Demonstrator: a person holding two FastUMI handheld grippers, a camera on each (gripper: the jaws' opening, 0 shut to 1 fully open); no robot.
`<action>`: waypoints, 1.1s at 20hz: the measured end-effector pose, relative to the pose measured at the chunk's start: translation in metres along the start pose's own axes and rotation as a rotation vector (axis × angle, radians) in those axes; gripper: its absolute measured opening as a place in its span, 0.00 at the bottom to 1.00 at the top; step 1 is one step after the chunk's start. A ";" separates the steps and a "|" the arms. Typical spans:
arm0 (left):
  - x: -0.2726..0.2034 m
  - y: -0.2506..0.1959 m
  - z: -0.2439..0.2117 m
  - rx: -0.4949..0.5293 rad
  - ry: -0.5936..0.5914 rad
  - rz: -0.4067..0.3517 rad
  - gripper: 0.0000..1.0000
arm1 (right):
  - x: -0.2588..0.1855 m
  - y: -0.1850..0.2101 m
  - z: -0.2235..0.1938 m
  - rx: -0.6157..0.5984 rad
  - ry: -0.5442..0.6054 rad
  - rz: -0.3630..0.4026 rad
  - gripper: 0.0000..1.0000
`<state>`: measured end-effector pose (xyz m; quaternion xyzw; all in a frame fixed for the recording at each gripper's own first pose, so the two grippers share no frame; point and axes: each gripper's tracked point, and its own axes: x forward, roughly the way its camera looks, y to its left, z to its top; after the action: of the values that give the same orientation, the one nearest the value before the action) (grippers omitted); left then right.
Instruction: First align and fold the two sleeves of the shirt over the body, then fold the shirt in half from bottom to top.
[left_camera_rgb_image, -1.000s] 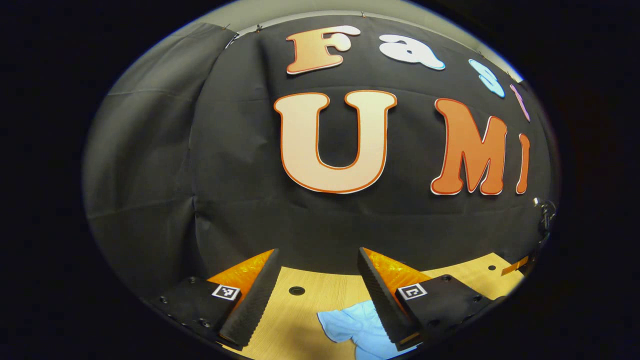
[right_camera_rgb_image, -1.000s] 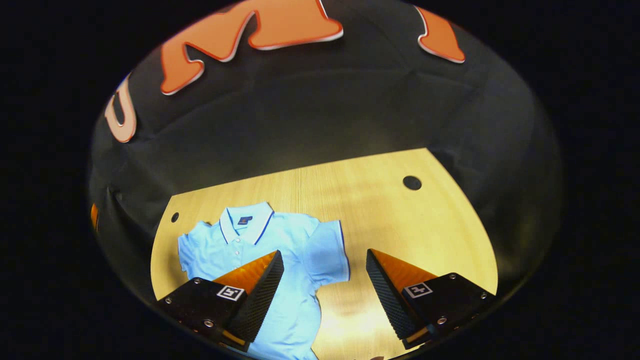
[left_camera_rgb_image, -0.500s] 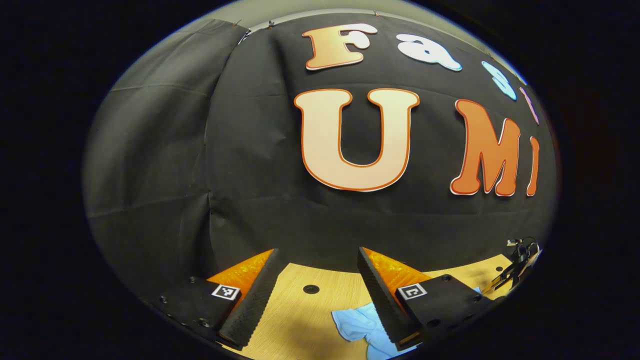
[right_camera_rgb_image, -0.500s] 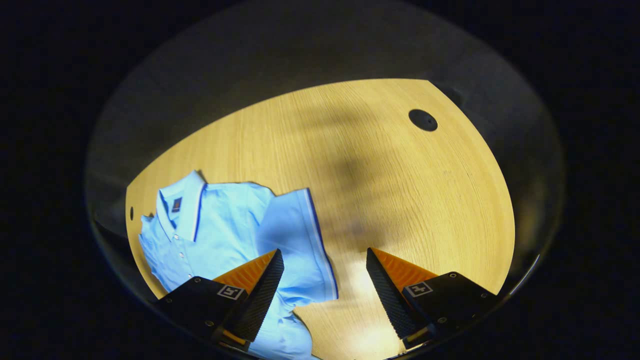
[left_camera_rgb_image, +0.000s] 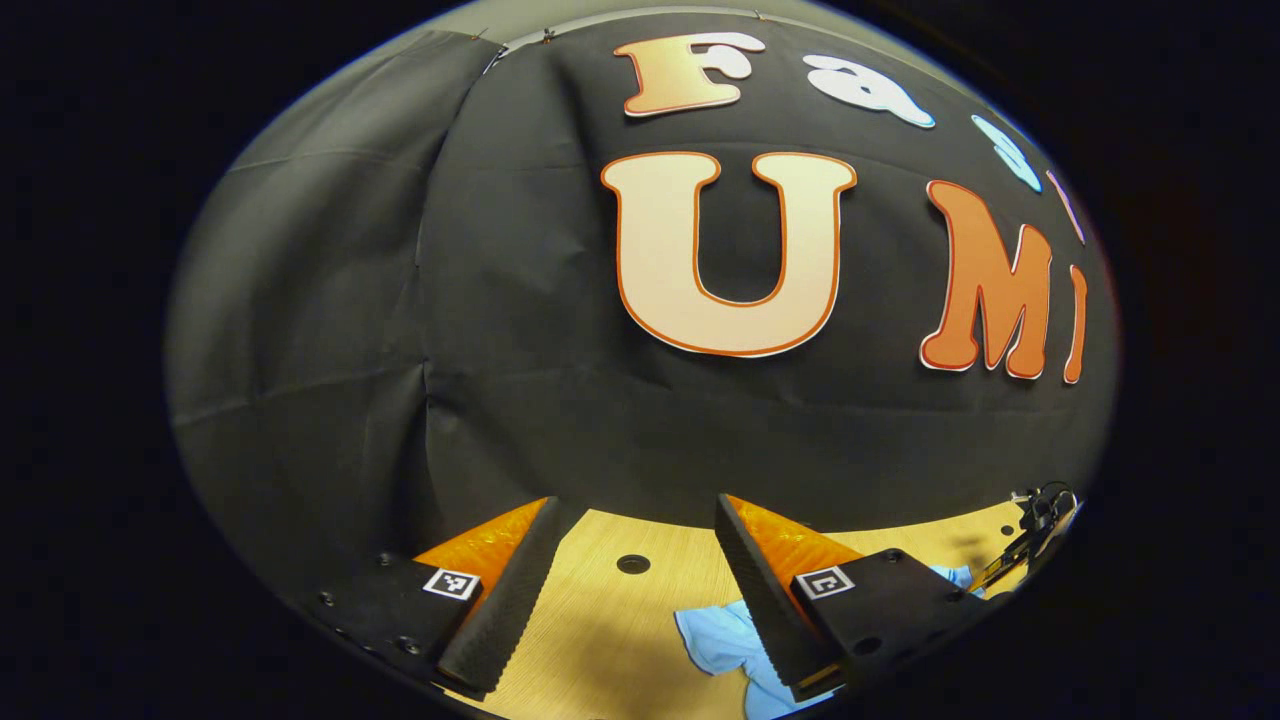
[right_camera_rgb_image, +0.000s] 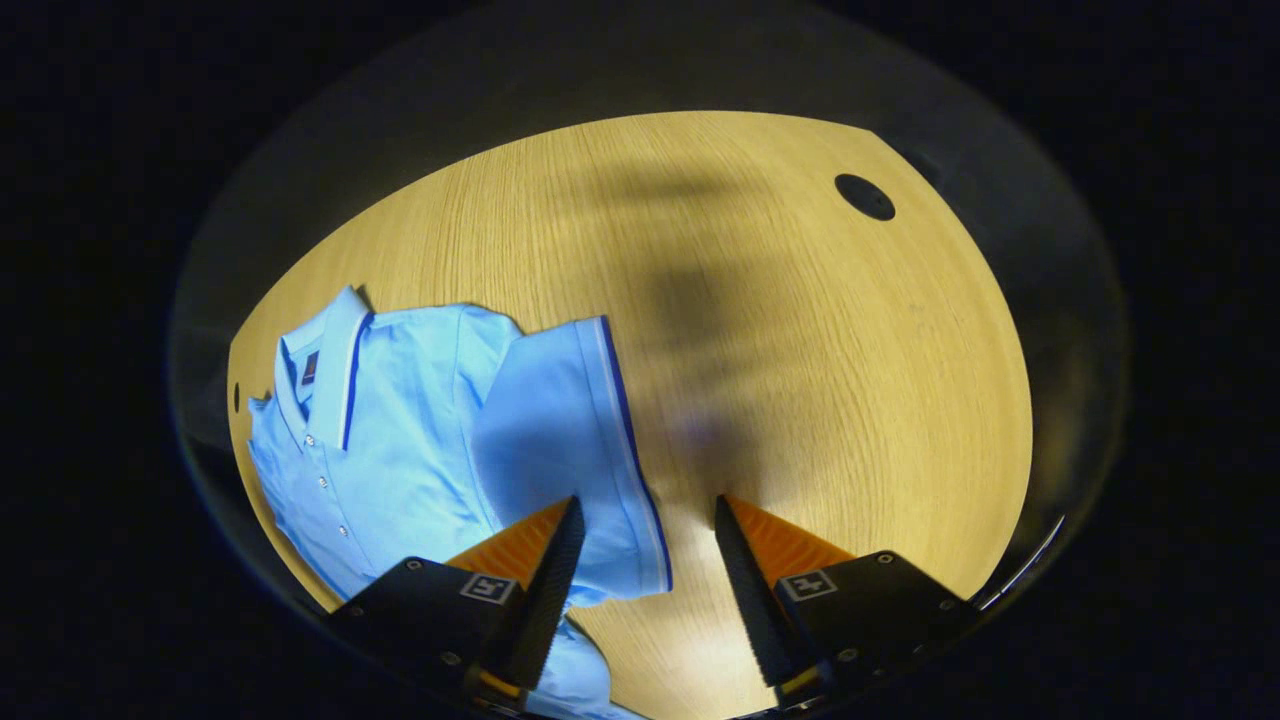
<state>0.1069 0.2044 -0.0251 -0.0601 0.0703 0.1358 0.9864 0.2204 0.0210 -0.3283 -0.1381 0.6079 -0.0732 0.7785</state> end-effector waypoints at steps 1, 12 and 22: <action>0.000 0.001 -0.002 0.001 0.005 0.002 0.99 | -0.001 0.000 -0.001 0.006 0.003 0.004 0.73; 0.000 0.011 -0.012 -0.002 0.037 0.016 0.99 | -0.031 0.034 0.000 -0.046 -0.082 0.083 0.01; -0.008 0.035 -0.014 -0.026 0.036 0.005 0.99 | -0.095 0.126 -0.017 -0.164 -0.182 0.219 0.01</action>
<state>0.0875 0.2341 -0.0413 -0.0750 0.0865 0.1381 0.9838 0.1733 0.1652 -0.2819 -0.1399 0.5501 0.0749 0.8199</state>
